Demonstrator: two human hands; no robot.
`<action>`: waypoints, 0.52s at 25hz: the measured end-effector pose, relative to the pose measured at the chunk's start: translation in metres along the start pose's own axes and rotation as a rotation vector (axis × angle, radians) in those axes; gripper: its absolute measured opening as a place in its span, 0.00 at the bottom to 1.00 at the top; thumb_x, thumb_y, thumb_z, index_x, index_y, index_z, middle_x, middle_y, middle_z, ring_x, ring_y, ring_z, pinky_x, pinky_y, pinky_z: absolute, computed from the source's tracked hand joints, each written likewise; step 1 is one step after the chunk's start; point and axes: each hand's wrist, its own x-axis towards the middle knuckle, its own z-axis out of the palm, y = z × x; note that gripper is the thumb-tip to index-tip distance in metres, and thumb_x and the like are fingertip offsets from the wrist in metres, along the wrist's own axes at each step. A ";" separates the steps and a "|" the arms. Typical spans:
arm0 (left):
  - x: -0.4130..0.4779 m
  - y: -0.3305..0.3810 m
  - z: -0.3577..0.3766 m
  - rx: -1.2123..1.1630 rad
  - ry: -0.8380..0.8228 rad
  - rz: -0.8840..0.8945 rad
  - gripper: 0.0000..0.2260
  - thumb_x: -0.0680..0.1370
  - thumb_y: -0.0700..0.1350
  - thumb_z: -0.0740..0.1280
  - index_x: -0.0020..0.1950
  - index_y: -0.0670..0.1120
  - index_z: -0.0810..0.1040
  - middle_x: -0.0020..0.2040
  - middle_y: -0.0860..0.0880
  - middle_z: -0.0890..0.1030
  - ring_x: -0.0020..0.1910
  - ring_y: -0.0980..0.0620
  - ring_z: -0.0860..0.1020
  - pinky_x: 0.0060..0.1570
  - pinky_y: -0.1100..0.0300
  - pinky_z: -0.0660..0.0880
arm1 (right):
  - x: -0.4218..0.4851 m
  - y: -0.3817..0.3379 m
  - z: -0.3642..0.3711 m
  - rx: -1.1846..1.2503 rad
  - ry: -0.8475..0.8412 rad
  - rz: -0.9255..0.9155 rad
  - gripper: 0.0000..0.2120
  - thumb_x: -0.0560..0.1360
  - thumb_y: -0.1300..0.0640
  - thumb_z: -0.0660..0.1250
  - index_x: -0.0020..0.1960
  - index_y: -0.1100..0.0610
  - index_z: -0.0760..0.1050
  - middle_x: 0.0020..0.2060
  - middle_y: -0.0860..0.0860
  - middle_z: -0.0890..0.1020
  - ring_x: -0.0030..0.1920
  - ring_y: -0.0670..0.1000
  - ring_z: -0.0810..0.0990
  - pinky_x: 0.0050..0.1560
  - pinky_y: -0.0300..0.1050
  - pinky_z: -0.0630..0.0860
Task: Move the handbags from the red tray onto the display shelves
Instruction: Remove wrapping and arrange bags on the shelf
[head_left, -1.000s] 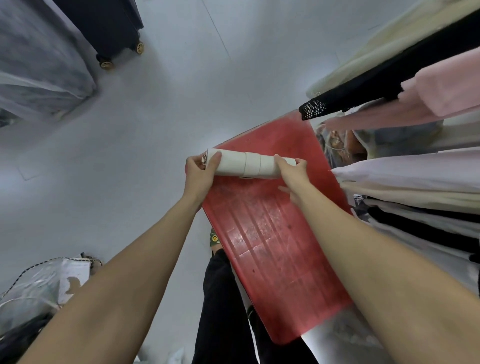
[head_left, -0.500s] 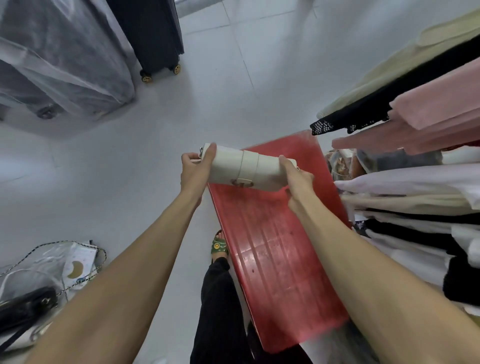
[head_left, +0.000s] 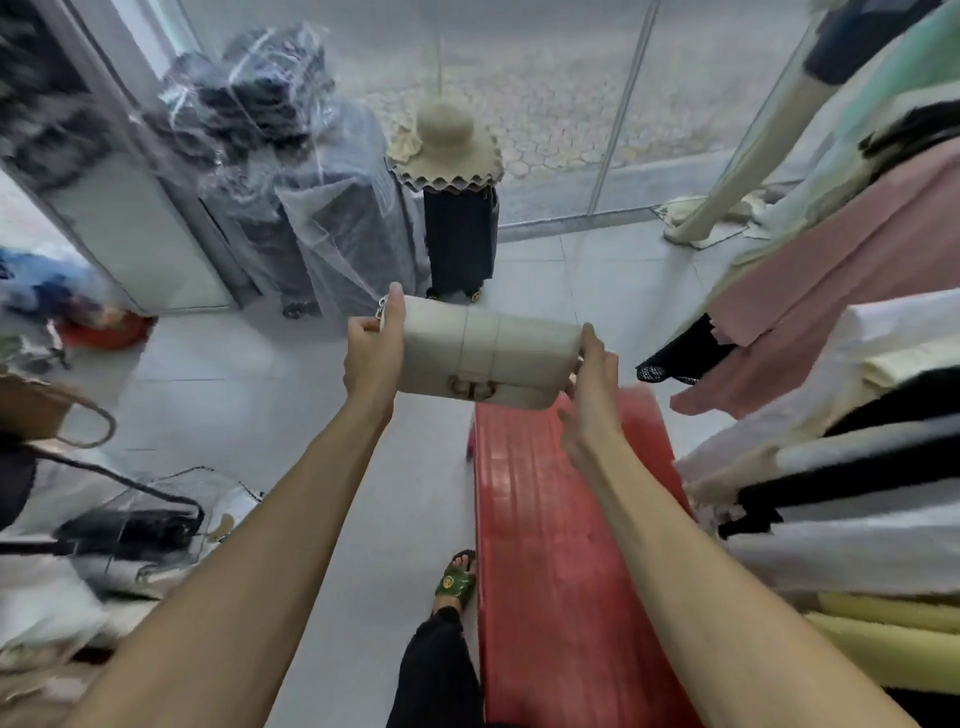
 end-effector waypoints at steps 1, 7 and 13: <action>-0.016 0.008 -0.013 -0.019 0.022 0.013 0.28 0.75 0.74 0.60 0.56 0.49 0.69 0.53 0.52 0.75 0.58 0.48 0.74 0.59 0.49 0.73 | -0.014 -0.007 0.001 -0.004 -0.035 -0.017 0.19 0.75 0.32 0.60 0.54 0.45 0.71 0.59 0.47 0.80 0.60 0.50 0.78 0.59 0.53 0.73; -0.115 0.038 -0.106 -0.274 0.169 0.114 0.19 0.78 0.67 0.64 0.47 0.54 0.64 0.52 0.51 0.73 0.57 0.47 0.75 0.62 0.47 0.73 | -0.110 -0.060 0.024 -0.110 -0.329 -0.261 0.21 0.74 0.31 0.60 0.60 0.41 0.76 0.61 0.42 0.79 0.65 0.46 0.75 0.69 0.55 0.70; -0.198 0.063 -0.192 -0.399 0.306 0.277 0.18 0.76 0.68 0.64 0.51 0.55 0.68 0.55 0.54 0.75 0.58 0.51 0.75 0.63 0.45 0.73 | -0.178 -0.071 0.057 -0.092 -0.522 -0.366 0.26 0.71 0.29 0.62 0.64 0.40 0.75 0.67 0.47 0.78 0.72 0.53 0.71 0.72 0.68 0.66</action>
